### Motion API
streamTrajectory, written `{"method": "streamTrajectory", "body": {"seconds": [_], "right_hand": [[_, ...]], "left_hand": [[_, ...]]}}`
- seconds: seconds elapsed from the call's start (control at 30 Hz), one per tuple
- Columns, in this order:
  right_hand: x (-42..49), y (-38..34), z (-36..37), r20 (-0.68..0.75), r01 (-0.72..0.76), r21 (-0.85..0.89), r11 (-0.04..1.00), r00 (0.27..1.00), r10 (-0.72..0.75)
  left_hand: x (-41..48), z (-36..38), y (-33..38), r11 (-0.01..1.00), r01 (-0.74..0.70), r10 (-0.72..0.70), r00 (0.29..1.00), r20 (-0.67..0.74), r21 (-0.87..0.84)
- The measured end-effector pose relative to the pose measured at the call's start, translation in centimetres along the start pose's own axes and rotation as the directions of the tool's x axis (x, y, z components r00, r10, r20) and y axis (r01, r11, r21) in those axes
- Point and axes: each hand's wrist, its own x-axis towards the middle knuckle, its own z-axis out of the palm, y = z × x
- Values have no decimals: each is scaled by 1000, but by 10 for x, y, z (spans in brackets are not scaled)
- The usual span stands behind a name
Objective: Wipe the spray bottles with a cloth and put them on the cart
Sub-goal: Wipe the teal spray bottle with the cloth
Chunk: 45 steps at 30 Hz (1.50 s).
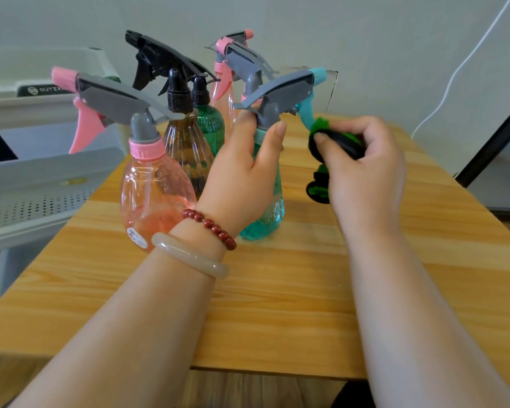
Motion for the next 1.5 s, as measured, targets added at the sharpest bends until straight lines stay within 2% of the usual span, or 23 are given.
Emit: {"method": "streamTrajectory", "body": {"seconds": [0.07, 0.1, 0.17, 0.23, 0.4, 0.47, 0.5, 0.57, 0.63, 0.7, 0.77, 0.83, 0.9, 1.0, 1.2, 1.27, 1.4, 1.5], "right_hand": [[0, -8, 1, -42, 145, -33, 989, 988, -147], [0, -9, 5, -11, 187, -62, 980, 982, -188], [0, -7, 13, 76, 151, -43, 988, 986, -148], [1, -3, 17, 100, 114, -12, 993, 989, -112], [5, 6, 9, 161, 226, -229, 947, 968, -192], [3, 12, 4, 186, 146, -326, 934, 979, -88], [2, 15, 1, 165, 53, -328, 943, 986, 2], [2, 12, -5, 69, -167, -190, 967, 981, 183], [3, 4, -9, 1, -215, -67, 974, 976, 216], [1, -4, -10, -14, -139, -38, 990, 990, 139], [-6, -9, -8, -13, 35, -59, 998, 999, -36], [-13, -14, -4, -23, 243, -134, 961, 969, -248], [-14, -18, 2, -78, 348, -180, 920, 928, -366], [-7, -25, 13, -186, 361, -170, 917, 902, -390], [-22, -25, 37, -57, 453, -141, 880, 884, -464], [-18, -24, 36, -79, 448, -156, 880, 883, -463], [-8, -25, 34, -198, 352, -125, 928, 907, -371], [-26, -29, 43, -139, 438, -133, 889, 880, -454]], "left_hand": [[0, 0, 0, 1000, -6, 6, 1000, 6, -5], [0, 0, 0, 1000, -6, 6, 1000, 13, -6], [0, -1, 1, 1000, -1, 1, 1000, 24, 0], [0, -2, 1, 1000, 1, -2, 999, 34, 16], [-2, -3, 2, 999, 14, -14, 1000, 19, -29], [-5, -4, 2, 994, 27, -25, 999, 21, -102], [-7, -6, 2, 989, 39, -36, 999, 27, -146], [-11, -8, 1, 975, 65, -60, 998, 30, -212], [-12, -9, 0, 965, 51, -51, 999, 6, -257], [-12, -9, 1, 959, 15, -26, 999, -35, -281], [-11, -10, 2, 953, -30, 15, 999, -52, -302], [-8, -11, 4, 946, -70, 54, 997, -60, -316], [-6, -13, 6, 932, -75, 49, 996, -81, -354], [-3, -13, 8, 935, -64, 27, 994, -109, -349], [-3, -15, 4, 936, -56, 2, 988, -153, -348], [-4, -15, 5, 940, -57, 2, 987, -161, -335], [-7, -12, 8, 954, -71, 24, 986, -163, -291], [-7, -13, 7, 953, -85, 31, 982, -187, -291]]}}
